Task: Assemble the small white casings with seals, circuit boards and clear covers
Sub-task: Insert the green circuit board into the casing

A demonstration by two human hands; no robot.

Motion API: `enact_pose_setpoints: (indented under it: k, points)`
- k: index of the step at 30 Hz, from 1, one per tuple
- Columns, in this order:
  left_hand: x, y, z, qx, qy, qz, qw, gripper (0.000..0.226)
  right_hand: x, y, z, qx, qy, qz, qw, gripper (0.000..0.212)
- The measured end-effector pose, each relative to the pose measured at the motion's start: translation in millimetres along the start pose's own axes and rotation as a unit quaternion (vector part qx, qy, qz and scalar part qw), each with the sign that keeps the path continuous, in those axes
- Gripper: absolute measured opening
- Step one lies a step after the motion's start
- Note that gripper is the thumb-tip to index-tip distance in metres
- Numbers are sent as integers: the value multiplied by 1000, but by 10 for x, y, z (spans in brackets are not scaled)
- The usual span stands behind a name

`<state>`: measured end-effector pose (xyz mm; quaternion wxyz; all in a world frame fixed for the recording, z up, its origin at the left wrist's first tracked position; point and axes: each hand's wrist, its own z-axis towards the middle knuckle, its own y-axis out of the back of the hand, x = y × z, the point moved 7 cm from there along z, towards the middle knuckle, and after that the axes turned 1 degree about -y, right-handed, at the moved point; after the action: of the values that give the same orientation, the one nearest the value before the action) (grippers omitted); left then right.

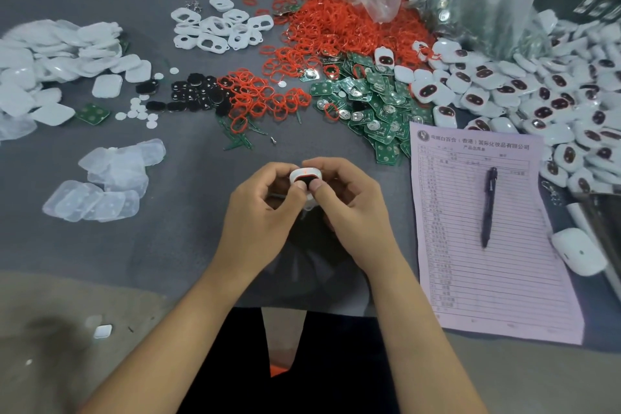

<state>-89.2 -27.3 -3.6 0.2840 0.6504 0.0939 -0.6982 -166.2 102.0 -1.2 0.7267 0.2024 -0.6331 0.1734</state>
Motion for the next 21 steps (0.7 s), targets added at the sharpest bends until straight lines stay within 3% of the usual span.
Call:
enact_pose_setpoints:
  k: [21]
  points:
    - [15,-1,10,12,-11,-14,1000,17,14,28,-16,-14,-18,13,1000,19]
